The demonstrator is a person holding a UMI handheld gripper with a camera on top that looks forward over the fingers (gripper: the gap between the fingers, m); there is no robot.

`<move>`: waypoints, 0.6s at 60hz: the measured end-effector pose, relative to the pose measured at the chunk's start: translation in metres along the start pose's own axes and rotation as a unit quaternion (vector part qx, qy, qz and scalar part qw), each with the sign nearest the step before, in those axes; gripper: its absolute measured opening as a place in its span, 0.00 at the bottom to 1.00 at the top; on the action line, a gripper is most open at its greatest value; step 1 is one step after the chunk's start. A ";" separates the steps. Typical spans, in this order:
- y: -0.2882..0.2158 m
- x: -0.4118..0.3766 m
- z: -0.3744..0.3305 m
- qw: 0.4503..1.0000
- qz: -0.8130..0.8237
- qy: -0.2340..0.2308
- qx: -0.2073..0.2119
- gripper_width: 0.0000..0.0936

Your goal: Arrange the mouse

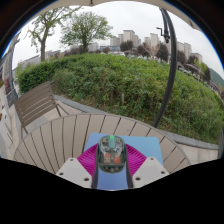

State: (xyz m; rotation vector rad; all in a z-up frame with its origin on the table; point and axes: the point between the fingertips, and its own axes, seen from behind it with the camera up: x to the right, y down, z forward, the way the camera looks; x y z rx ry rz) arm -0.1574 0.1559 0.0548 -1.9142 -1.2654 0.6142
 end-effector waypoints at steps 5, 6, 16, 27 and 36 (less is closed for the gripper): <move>0.036 0.031 0.035 0.999 -0.010 0.029 -0.036 0.43; 0.042 0.035 0.040 0.999 -0.007 0.034 -0.042 0.43; 0.056 0.042 0.046 0.998 0.020 0.036 -0.042 0.67; 0.031 0.027 -0.031 0.998 0.032 0.022 -0.039 0.91; 0.037 -0.002 -0.151 0.999 0.000 0.010 -0.050 0.90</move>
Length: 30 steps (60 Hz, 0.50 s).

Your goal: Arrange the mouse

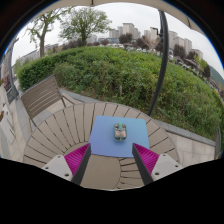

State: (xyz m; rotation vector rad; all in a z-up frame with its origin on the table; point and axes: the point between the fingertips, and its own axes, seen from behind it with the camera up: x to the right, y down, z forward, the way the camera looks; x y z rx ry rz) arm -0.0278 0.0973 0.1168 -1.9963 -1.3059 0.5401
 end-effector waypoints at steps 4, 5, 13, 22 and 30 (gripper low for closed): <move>0.018 -0.013 -0.052 1.000 -0.009 -0.005 -0.008 0.90; 0.023 -0.017 -0.064 1.000 -0.011 -0.006 -0.011 0.90; 0.061 -0.035 -0.142 1.000 -0.022 0.000 -0.009 0.91; 0.097 -0.046 -0.192 1.000 -0.005 0.012 -0.010 0.91; 0.114 -0.053 -0.213 1.000 -0.003 0.028 -0.007 0.91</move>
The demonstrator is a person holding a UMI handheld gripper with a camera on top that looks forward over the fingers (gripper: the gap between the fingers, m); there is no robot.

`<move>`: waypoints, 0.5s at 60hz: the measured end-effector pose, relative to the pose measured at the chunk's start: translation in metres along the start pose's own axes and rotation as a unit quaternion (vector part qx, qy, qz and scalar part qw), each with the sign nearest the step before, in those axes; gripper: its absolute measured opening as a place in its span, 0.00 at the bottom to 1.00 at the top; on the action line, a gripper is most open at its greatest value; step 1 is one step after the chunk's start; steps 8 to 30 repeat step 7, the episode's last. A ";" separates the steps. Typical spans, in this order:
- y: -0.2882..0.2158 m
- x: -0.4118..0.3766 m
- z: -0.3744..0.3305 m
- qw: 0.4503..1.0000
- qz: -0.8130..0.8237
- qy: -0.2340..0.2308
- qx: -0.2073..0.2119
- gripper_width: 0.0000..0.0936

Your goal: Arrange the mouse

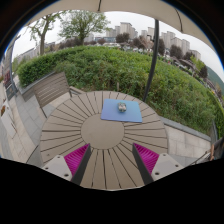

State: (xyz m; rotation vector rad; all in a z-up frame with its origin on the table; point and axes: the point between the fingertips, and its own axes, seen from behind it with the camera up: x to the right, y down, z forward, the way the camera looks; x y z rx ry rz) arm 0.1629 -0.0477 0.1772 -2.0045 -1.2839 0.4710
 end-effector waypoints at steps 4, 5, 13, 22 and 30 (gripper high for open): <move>0.008 -0.009 -0.007 1.000 -0.007 -0.003 -0.001 0.91; 0.010 -0.012 -0.008 1.000 -0.006 -0.004 -0.002 0.91; 0.013 -0.018 -0.010 1.000 -0.004 -0.005 -0.003 0.91; 0.013 -0.018 -0.010 1.000 -0.004 -0.005 -0.003 0.91; 0.013 -0.018 -0.010 1.000 -0.004 -0.005 -0.003 0.91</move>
